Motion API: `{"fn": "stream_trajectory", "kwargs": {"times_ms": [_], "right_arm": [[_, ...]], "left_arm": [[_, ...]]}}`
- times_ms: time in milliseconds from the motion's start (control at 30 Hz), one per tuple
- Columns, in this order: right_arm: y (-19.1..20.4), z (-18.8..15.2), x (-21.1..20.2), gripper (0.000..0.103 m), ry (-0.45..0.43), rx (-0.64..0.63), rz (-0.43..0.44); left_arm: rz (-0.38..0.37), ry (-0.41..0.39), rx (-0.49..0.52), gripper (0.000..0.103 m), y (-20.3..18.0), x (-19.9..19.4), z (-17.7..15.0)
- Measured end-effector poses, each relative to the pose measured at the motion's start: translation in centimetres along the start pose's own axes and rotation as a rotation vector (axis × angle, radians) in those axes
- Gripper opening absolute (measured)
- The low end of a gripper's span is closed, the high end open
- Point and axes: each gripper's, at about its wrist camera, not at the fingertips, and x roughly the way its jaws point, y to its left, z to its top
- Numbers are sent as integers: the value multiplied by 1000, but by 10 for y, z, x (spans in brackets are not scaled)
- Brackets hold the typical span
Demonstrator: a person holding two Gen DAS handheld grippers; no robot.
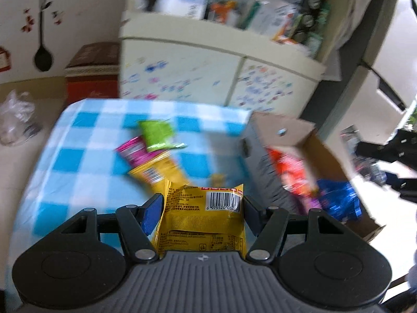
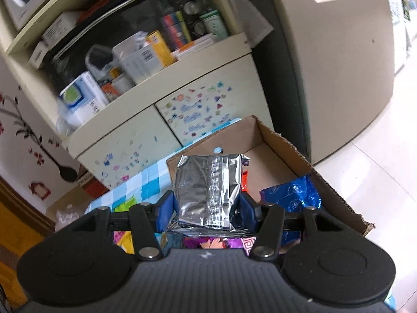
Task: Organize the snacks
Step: 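Carry the yellow packet with the left gripper while the right carries the silver packet over the box, then open both grippers to drop the yellow and silver packets into the box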
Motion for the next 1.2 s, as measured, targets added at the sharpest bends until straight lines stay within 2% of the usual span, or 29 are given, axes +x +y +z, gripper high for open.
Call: {"fn": "stream_trajectory", "kwargs": {"times_ms": [333,600,733,800,867,1000,1200], "right_arm": [[-21,21,3,54,-39,101,-12],[-35,31,11,55,-39,179,-26],[-42,36,17,58,-43,230,-45],[-46,38,18,64,-47,262,-45],[-47,39,17,67,-62,276,-38],[-43,41,13,68,-84,249,-21],[-33,39,13,68,-76,197,16]], "left_arm": [[-134,1,71,71,-84,26,31],[-153,5,123,74,-125,52,44],[-164,5,134,80,-134,60,48],[-149,7,130,93,-135,62,51],[-118,4,125,100,-136,62,55],[-134,5,125,100,-131,58,65],[-70,16,143,101,-112,46,80]]}}
